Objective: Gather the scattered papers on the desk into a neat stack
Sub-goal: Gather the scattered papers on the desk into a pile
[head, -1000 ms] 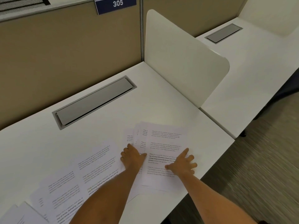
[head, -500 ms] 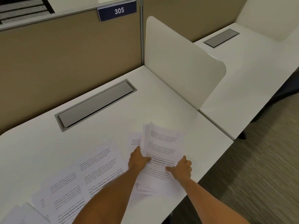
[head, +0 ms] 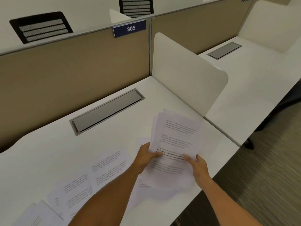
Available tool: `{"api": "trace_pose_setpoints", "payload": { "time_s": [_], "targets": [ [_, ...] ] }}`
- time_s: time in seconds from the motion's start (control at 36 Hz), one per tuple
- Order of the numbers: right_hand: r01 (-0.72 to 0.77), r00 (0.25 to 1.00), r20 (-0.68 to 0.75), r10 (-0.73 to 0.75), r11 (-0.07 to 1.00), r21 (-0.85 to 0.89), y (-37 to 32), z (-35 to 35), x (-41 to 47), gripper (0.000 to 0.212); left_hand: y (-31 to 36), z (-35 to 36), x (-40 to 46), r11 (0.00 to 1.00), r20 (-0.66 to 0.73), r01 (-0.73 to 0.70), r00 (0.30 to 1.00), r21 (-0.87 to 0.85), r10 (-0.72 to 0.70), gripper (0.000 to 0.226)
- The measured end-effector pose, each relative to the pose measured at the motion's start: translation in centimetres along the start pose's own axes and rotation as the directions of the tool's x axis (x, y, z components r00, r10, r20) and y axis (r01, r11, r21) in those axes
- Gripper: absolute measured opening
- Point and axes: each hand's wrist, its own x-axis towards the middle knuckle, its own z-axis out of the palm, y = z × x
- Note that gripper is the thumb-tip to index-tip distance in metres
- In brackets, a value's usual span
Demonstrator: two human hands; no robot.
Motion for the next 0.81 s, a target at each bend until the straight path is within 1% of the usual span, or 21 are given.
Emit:
{"api": "trace_pose_setpoints", "payload": {
  "time_s": [0.06,0.11,0.17,0.22,0.28,0.33,0.42,0.44,0.47,0.53,0.58,0.67,0.72,0.81],
  "targets": [
    [0.018,1.000,0.024,-0.017,0.999,-0.034,-0.2,0.4,-0.3,0.037,-0.1,-0.8,-0.3,1.000,-0.019,-0.010,1.000,-0.001,0.010,0.046],
    [0.022,1.000,0.018,-0.020,0.995,-0.101,-0.5,1.2,-0.7,0.026,-0.6,-1.4,-0.6,0.999,-0.077,0.001,0.997,0.035,0.001,0.049],
    [0.022,0.999,0.031,-0.016,0.983,-0.182,-0.4,2.2,-0.9,0.021,-1.5,-1.8,-0.8,0.994,-0.162,0.041,0.986,0.106,-0.023,0.047],
    [0.030,0.998,0.052,-0.017,0.964,-0.263,0.1,3.4,-1.1,0.022,-2.5,-2.0,-1.1,0.974,-0.244,0.110,0.968,0.201,-0.059,0.043],
    [0.041,0.998,0.058,-0.023,0.942,-0.334,0.7,4.7,-1.3,0.022,-3.5,-2.1,-1.3,0.946,-0.294,0.177,0.951,0.270,-0.094,0.042],
    [0.052,0.999,0.024,-0.046,0.906,-0.420,1.3,6.0,-1.5,0.018,-4.5,-2.0,-1.6,0.933,-0.319,0.229,0.938,0.279,-0.135,0.048],
    [0.068,0.992,-0.045,-0.116,0.807,-0.587,2.2,7.5,-1.2,0.006,-5.8,-1.8,-1.7,0.924,-0.348,0.275,0.921,0.266,-0.174,0.042],
    [0.057,0.990,-0.060,-0.125,0.763,-0.644,2.5,7.9,-1.1,0.011,-6.2,-1.7,-1.6,0.914,-0.358,0.290,0.916,0.282,-0.181,0.041],
    [0.033,0.991,-0.068,-0.114,0.711,-0.702,2.8,8.2,-0.9,0.020,-6.6,-1.6,-1.5,0.902,-0.370,0.306,0.911,0.305,-0.184,0.040],
    [-0.032,0.994,-0.090,-0.063,0.621,-0.783,3.3,8.7,-0.6,0.037,-7.2,-1.4,-1.0,0.875,-0.387,0.333,0.903,0.352,-0.187,0.040],
    [-0.085,0.992,-0.127,-0.027,0.604,-0.792,3.4,9.2,-0.5,0.043,-7.6,-1.1,-0.7,0.840,-0.385,0.353,0.903,0.412,-0.190,0.043],
    [-0.148,0.986,-0.164,0.030,0.605,-0.782,3.6,9.7,-0.2,0.049,-8.0,-0.7,-0.3,0.742,-0.411,0.404,0.892,0.534,-0.190,0.055],
    [-0.172,0.984,-0.167,0.063,0.580,-0.796,3.5,9.9,-0.2,0.056,-8.1,-0.6,-0.1,0.695,-0.440,0.446,0.875,0.564,-0.204,0.054],
    [-0.177,0.984,-0.158,0.084,0.565,-0.805,3.3,10.1,0.0,0.058,-8.0,-0.3,0.3,0.698,-0.453,0.467,0.863,0.542,-0.225,0.049]
  ]
}}
